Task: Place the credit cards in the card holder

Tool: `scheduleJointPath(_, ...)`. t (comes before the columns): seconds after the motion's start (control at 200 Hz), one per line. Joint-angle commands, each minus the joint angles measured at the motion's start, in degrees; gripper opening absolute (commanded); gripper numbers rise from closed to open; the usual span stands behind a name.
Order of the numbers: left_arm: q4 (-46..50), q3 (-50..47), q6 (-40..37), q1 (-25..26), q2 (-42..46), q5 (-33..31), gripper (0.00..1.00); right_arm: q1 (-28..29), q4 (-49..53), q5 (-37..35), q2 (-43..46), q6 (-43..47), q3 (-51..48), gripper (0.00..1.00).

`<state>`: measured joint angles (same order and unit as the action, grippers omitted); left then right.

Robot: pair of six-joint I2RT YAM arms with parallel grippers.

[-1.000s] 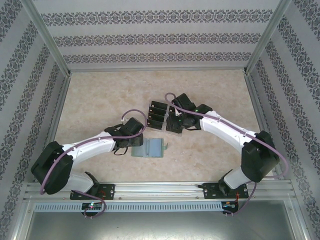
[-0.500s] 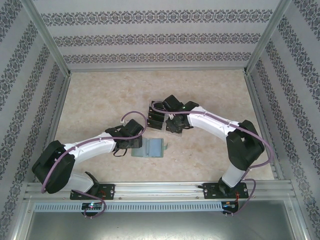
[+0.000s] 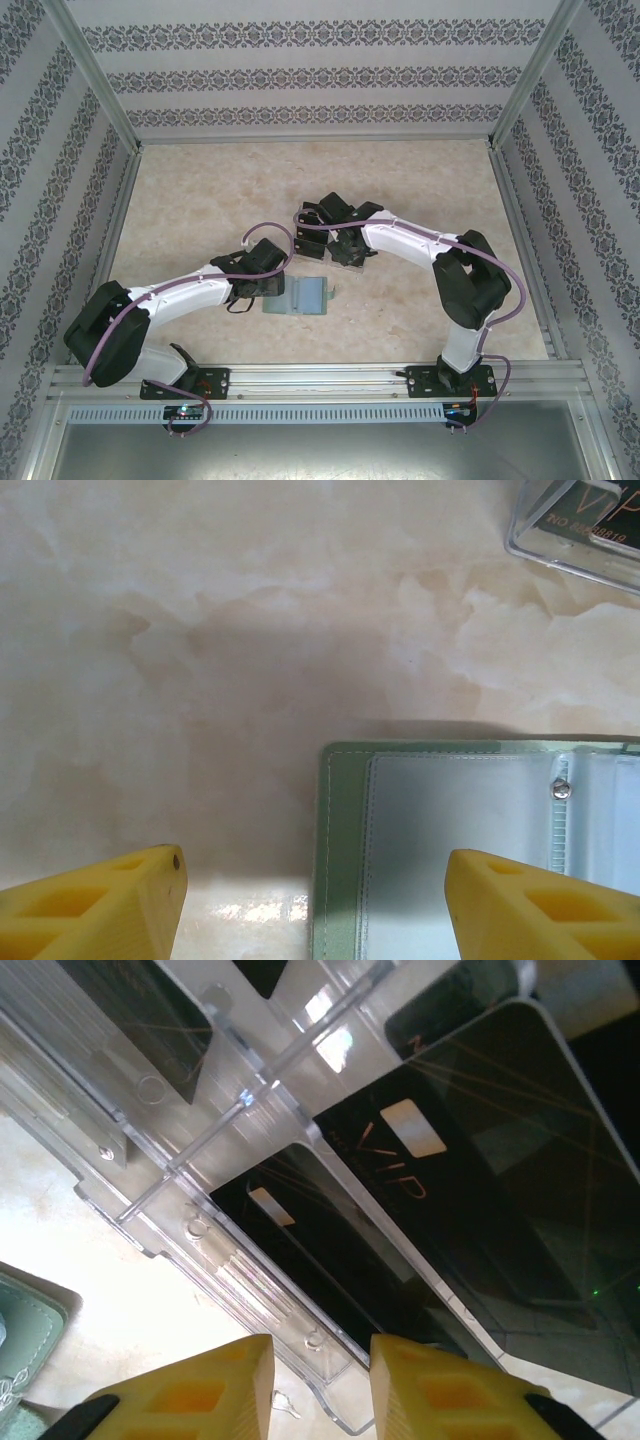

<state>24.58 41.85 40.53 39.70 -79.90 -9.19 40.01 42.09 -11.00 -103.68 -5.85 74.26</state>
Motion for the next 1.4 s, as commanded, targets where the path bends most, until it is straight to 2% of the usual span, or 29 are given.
scheduleJointPath(0.0, -1.11, -0.45, 0.27, 0.67, -0.08, -0.13, 0.70, 0.75, 2.02, -0.14, -1.10, 0.84, 1.22, 0.27)
scheduleJointPath(0.265, -1.20, -0.49, 0.27, 0.72, -0.14, -0.10, 0.70, 0.90, 2.23, 1.02, -1.03, 1.58, 1.15, 0.12)
scheduleJointPath(0.325, -1.10, -0.38, 0.39, 0.73, -0.11, -0.13, 0.70, 0.87, 2.35, 1.63, -0.99, 1.94, 1.20, 0.13)
scheduleJointPath(0.39, -1.11, -0.40, 0.34, 0.71, -0.11, -0.13, 0.70, 0.98, 2.65, 1.60, -1.09, 2.20, 1.40, 0.21)
scheduleJointPath(0.784, -1.20, 0.03, 0.28, 0.72, -0.29, -0.04, 0.70, 0.99, 3.08, -2.22, -2.29, 3.34, 3.17, 0.30)
scheduleJointPath(1.114, -1.20, 0.16, 0.22, 0.73, -0.46, -0.05, 0.70, 1.12, 3.27, -0.98, -3.20, 4.02, 3.35, 0.28)
scheduleJointPath(1.399, -1.38, 0.16, 0.13, 0.72, -0.48, -0.04, 0.70, 1.76, 3.55, 0.39, -2.75, 4.71, 3.08, 0.19)
